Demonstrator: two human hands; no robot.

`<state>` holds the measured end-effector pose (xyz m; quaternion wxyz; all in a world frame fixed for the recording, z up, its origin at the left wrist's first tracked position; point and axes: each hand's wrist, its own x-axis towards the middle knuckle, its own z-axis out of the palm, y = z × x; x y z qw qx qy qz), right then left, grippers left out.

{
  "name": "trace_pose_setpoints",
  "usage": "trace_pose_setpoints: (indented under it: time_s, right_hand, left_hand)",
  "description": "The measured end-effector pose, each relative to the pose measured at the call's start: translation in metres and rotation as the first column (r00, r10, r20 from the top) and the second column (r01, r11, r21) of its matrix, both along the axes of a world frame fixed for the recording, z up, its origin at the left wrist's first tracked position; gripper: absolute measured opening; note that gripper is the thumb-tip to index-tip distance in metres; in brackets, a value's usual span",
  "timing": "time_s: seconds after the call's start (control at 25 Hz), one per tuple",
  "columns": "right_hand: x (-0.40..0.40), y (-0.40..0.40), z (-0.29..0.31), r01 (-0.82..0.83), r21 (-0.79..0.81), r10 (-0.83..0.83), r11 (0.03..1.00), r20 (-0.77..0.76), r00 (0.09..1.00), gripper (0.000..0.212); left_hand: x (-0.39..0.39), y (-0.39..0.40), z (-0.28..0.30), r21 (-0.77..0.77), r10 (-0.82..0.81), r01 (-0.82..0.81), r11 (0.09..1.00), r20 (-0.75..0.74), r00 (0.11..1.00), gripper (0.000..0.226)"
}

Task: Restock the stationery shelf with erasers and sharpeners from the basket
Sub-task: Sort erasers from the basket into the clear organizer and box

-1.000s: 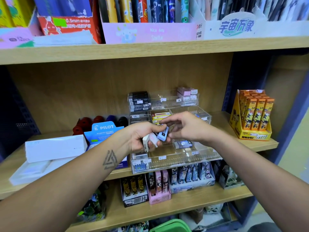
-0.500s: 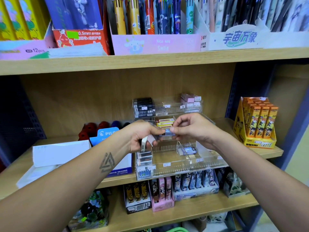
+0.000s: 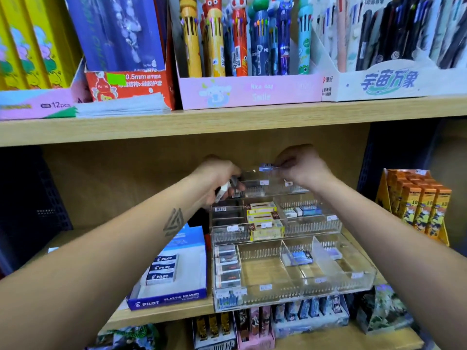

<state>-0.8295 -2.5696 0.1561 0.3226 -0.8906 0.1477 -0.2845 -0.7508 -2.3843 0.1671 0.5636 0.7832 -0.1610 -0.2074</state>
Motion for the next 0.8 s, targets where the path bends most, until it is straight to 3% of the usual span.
trace_pose_setpoints:
  time_s: [0.08, 0.16, 0.32, 0.48, 0.6, 0.8]
  right_hand:
    - [0.022, -0.009, 0.008, 0.035, -0.263, -0.062, 0.964, -0.095, 0.994, 0.008]
    - [0.04, -0.015, 0.014, 0.01, -0.396, -0.09, 0.918, -0.185, 0.979, 0.011]
    - [0.079, -0.023, 0.01, -0.076, -0.371, -0.039, 0.925, -0.293, 0.955, 0.021]
    - [0.104, -0.023, 0.002, -0.147, -0.471, -0.041, 0.87, -0.365, 0.93, 0.037]
    - [0.115, -0.021, -0.004, -0.176, -0.545, -0.041, 0.82, -0.363, 0.931, 0.034]
    - [0.129, -0.011, -0.017, -0.113, -0.514, -0.072, 0.85, -0.327, 0.942, 0.025]
  left_hand:
    - [0.012, -0.01, 0.005, 0.018, 0.032, -0.034, 0.999, 0.107, 0.994, 0.019]
    - [0.024, -0.019, 0.008, 0.001, 0.064, -0.066, 0.998, 0.185, 0.981, 0.017]
    - [0.047, -0.032, 0.009, 0.009, 0.073, -0.076, 0.997, 0.173, 0.982, 0.011]
    - [0.059, -0.036, 0.005, 0.007, 0.082, -0.083, 0.996, 0.122, 0.989, 0.018]
    - [0.061, -0.036, 0.006, -0.045, 0.1, -0.096, 0.994, 0.093, 0.991, 0.017]
    - [0.06, -0.033, 0.008, -0.071, 0.121, -0.115, 0.991, 0.074, 0.99, 0.016]
